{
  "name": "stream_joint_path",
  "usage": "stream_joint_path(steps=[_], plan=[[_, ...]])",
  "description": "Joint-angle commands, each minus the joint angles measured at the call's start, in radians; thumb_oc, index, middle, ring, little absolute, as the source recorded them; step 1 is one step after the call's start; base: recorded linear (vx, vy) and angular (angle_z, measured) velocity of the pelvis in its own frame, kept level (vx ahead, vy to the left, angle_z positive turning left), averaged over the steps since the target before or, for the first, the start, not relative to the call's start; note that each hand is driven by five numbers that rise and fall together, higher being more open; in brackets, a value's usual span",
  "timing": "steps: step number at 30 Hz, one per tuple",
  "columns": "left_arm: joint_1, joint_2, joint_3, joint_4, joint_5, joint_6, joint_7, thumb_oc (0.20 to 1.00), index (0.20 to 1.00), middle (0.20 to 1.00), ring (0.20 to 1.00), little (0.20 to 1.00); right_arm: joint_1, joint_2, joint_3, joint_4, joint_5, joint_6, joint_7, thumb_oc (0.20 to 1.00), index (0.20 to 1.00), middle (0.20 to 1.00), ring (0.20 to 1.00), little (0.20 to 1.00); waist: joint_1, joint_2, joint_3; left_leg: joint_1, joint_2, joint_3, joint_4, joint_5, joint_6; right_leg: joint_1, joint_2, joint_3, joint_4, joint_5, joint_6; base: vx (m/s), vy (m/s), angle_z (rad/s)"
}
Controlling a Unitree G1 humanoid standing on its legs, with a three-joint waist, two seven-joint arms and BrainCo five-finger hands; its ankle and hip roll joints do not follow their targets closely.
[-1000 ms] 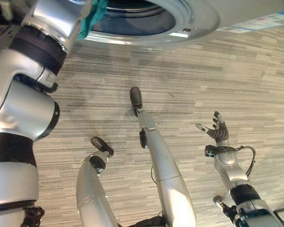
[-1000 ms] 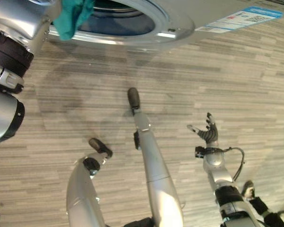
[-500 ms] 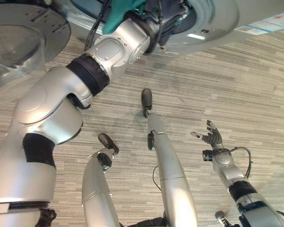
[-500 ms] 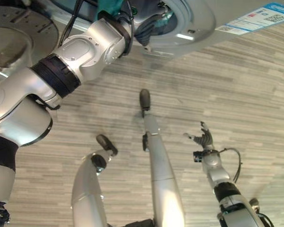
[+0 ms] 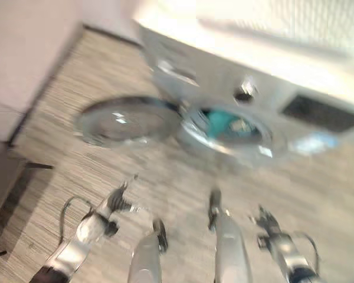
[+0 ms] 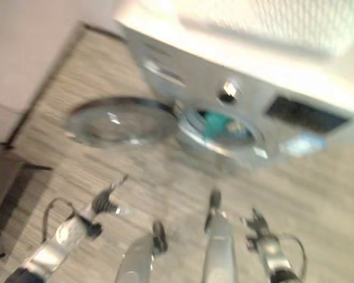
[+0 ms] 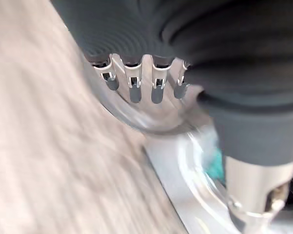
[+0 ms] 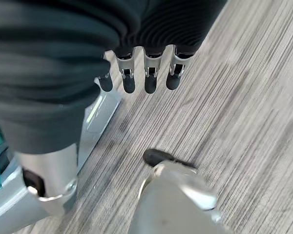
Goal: Grab the laundry basket,head to the washer,open it,put in the laundry and shut it.
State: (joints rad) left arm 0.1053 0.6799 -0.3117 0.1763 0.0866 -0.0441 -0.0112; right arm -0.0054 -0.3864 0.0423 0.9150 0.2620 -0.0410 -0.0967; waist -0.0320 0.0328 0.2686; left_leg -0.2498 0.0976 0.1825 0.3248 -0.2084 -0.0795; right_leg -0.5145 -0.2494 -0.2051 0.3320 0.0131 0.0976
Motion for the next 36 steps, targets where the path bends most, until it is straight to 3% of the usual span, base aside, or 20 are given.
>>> stream_joint_path(steps=[1, 4, 8, 13, 19, 24, 29, 33, 34, 35, 36], plan=[[-0.13, -0.132, 0.01, 0.068, 0.02, -0.028, -0.011, 1.0, 1.0, 1.0, 1.0, 1.0, 0.025, -0.045, -0.105, 0.019, 0.05, -0.003, -0.009, 1.0, 1.0, 1.0, 1.0, 1.0, -0.071, 0.025, 0.013, 0.064, 0.028, -0.028, -0.095, 0.031, 0.008, 0.122, 0.003, -0.033, -0.014, -0.059, 0.047, 0.2, 0.099, -0.1], [-0.094, -0.151, 0.02, 0.125, 0.043, -0.064, 0.022, 1.0, 1.0, 1.0, 1.0, 1.0, 0.043, -0.075, -0.159, 0.004, 0.034, -0.018, -0.033, 1.0, 1.0, 1.0, 1.0, 1.0, -0.067, 0.025, -0.018, 0.128, 0.017, -0.03, -0.151, 0.045, 0.01, 0.191, 0.004, -0.049, -0.055, -0.052, 0.055, 0.1, 0.069, -0.04], [-0.002, -0.206, 0.126, 0.126, -0.158, -0.102, 0.043, 1.0, 1.0, 1.0, 1.0, 1.0, 0.094, -0.101, -0.262, -0.124, 0.03, -0.056, -0.072, 1.0, 1.0, 1.0, 1.0, 1.0, -0.058, 0.019, -0.084, 0.224, 0.005, -0.035, -0.256, 0.084, 0.016, 0.308, 0.005, -0.083, -0.152, -0.021, 0.067, 0.11, 0.056, 0.03], [0.011, -0.26, 0.186, 0.11, -0.232, -0.14, 0.089, 1.0, 1.0, 1.0, 1.0, 1.0, 0.147, -0.078, -0.375, -0.282, 0.035, -0.107, -0.144, 1.0, 1.0, 1.0, 1.0, 1.0, -0.048, 0.001, -0.165, 0.297, -0.013, -0.048, -0.352, 0.112, 0.016, 0.404, 0.017, -0.11, -0.259, 0.008, 0.08, 0.08, 0.021, 0.2], [-0.018, -0.329, 0.231, 0.158, -0.223, -0.149, 0.175, 1.0, 1.0, 1.0, 1.0, 1.0, 0.145, -0.074, -0.45, -0.478, -0.024, -0.14, -0.25, 1.0, 1.0, 1.0, 1.0, 1.0, -0.047, -0.013, -0.224, 0.325, -0.027, -0.043, -0.41, 0.126, 0.02, 0.444, 0.018, -0.108, -0.335, 0.044, 0.09, 0.01, 0.005, 0.05], [-0.012, -0.335, 0.211, 0.162, -0.17, -0.148, 0.164, 1.0, 1.0, 1.0, 1.0, 1.0, 0.088, -0.116, -0.583, -0.739, -0.114, -0.195, -0.389, 1.0, 1.0, 1.0, 1.0, 1.0, -0.042, -0.015, -0.261, 0.323, -0.028, -0.051, -0.412, 0.114, 0.023, 0.465, 0.02, -0.105, -0.372, 0.054, 0.097, 0.0, 0.0, 0.0], [-0.014, -0.346, 0.189, 0.178, -0.14, -0.141, 0.163, 1.0, 1.0, 1.0, 1.0, 1.0, 0.041, -0.153, -0.663, -0.97, -0.271, -0.195, -0.475, 1.0, 1.0, 1.0, 1.0, 1.0, -0.03, -0.022, -0.282, 0.316, -0.03, -0.066, -0.412, 0.117, 0.025, 0.474, 0.016, -0.113, -0.383, 0.058, 0.097, 0.0, -0.008, 0.07], [-0.006, -0.346, 0.16, 0.181, -0.132, -0.143, 0.139, 1.0, 1.0, 1.0, 1.0, 1.0, -0.017, -0.274, -0.677, -1.032, -0.347, -0.165, -0.478, 1.0, 1.0, 1.0, 1.0, 1.0, -0.015, -0.037, -0.293, 0.311, -0.029, -0.075, -0.412, 0.118, 0.025, 0.478, 0.016, -0.116, -0.389, 0.059, 0.096, -0.01, -0.013, 0.07], [-0.001, -0.341, 0.151, 0.181, -0.128, -0.145, 0.126, 1.0, 1.0, 1.0, 1.0, 1.0, -0.029, -0.34, -0.667, -1.006, -0.368, -0.149, -0.466, 1.0, 1.0, 1.0, 1.0, 1.0, -0.009, -0.044, -0.295, 0.312, -0.028, -0.077, -0.412, 0.118, 0.025, 0.48, 0.016, -0.118, -0.39, 0.059, 0.096, 0.01, -0.038, 0.05], [0.01, -0.329, 0.139, 0.178, -0.119, -0.148, 0.1, 1.0, 1.0, 1.0, 1.0, 1.0, -0.06, -0.489, -0.614, -0.971, -0.422, -0.103, -0.413, 1.0, 1.0, 1.0, 1.0, 1.0, 0.003, -0.055, -0.295, 0.319, -0.023, -0.074, -0.412, 0.112, 0.023, 0.488, 0.02, -0.116, -0.391, 0.056, 0.098, 0.01, -0.033, 0.05], [0.014, -0.326, 0.131, 0.179, -0.116, -0.147, 0.092, 1.0, 1.0, 1.0, 1.0, 1.0, -0.08, -0.547, -0.578, -0.958, -0.427, -0.093, -0.373, 1.0, 1.0, 1.0, 1.0, 1.0, 0.008, -0.059, -0.294, 0.321, -0.022, -0.073, -0.412, 0.112, 0.023, 0.488, 0.021, -0.115, -0.391, 0.056, 0.097, 0.01, -0.035, 0.04]])
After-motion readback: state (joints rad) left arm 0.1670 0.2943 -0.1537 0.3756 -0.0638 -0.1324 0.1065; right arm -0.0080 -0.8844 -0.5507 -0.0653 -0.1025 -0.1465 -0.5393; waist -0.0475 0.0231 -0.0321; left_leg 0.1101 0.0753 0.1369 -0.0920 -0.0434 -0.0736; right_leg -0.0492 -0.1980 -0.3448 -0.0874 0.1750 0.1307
